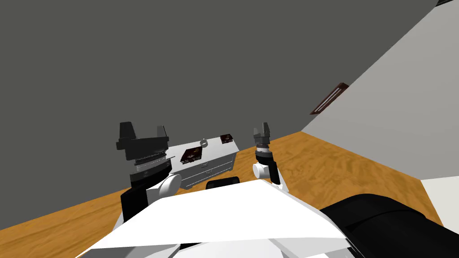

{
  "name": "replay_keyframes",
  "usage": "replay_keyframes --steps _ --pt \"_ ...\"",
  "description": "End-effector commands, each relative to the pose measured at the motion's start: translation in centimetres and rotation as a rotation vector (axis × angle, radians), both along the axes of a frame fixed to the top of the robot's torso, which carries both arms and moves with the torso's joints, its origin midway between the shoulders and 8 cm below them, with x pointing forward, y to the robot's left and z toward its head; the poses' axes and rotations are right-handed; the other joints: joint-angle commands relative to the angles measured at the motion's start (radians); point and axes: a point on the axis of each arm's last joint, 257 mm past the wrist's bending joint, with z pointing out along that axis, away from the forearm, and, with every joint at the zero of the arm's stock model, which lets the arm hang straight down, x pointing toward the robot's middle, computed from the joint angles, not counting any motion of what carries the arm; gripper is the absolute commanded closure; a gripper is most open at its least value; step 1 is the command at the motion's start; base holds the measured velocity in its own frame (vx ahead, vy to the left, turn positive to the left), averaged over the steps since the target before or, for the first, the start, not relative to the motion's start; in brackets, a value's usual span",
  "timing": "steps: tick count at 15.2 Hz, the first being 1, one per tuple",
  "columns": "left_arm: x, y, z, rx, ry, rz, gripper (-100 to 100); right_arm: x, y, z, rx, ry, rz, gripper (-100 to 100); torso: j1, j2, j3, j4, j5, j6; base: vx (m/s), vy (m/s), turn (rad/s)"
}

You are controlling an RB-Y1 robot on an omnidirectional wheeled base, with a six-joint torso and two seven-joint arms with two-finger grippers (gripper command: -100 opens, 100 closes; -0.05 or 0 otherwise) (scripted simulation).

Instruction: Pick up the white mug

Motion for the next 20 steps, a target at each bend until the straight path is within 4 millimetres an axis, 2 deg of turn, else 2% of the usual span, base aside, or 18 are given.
replay_keyframes --steps 1,2,6,7,9,10,11,14,17,19,20 --pt "0.7 -0.4 -0.4 0.03 0.025 -0.022 -100 0.0 0.0 0.0 0.0 0.0 0.0 0 0.0 0.0 0.0 0.0 0.0 0.0 -0.001 -0.006 -0.046" --pt "0.7 -0.4 -0.4 0.03 0.025 -0.022 -100 0.0 0.0 0.0 0.0 0.0 0.0 0 0.0 0.0 0.0 0.0 0.0 0.0 -0.002 -0.008 -0.051" --pt "3.1 -0.6 -2.3 0.085 0.113 -0.068 -100 0.0 0.0 0.0 0.0 0.0 0.0 0 -0.001 0.0 0.0 0.0 0.0 0.0 -0.007 -0.018 -0.088" --pt "3.1 -0.6 -2.3 0.085 0.113 -0.068 -100 0.0 0.0 0.0 0.0 0.0 0.0 0 -0.001 0.0 0.0 0.0 0.0 0.0 -0.008 -0.021 -0.077" --pt "5.2 -0.1 -4.2 0.104 0.188 -0.09 -100 0.0 0.0 0.0 0.0 0.0 0.0 0 -0.001 0.0 0.0 0.0 0.0 0.0 -0.012 -0.03 -0.15" --pt "5.3 -0.1 -4.4 0.108 0.198 -0.091 -100 0.0 0.0 0.0 0.0 0.0 0.0 0 -0.002 0.001 0.0 0.0 0.0 0.001 -0.016 -0.029 -0.135" --pt "6.5 0.4 -5.5 0.115 0.241 -0.099 -100 0.0 0.0 0.0 0.0 0.0 0.0 0 -0.002 0.001 0.0 0.0 0.0 0.0 -0.012 -0.029 -0.14" --pt "7.9 1.1 -7.0 0.116 0.301 -0.103 -100 0.0 0.0 0.0 0.0 0.0 0.0 0 -0.002 0.0 0.0 0.0 0.0 0.001 -0.011 -0.026 -0.132" --pt "10.2 3.0 -9.3 0.113 0.393 -0.104 -100 0.0 0.0 0.0 0.0 0.0 0.0 0 -0.002 0.0 0.0 0.0 0.0 0.0 -0.011 -0.033 -0.161" --pt "10.5 3.2 -10.0 0.108 0.418 -0.101 -100 0.0 0.0 0.0 0.0 0.0 0.0 0 -0.002 0.001 0.0 0.0 0.0 0.0 -0.011 -0.022 -0.083" --pt "11.7 4.4 -11.3 0.1 0.467 -0.096 -100 0.0 0.0 0.0 0.0 0.0 0.0 0 -0.001 0.001 0.0 0.0 0.0 0.0 -0.01 -0.022 -0.117"
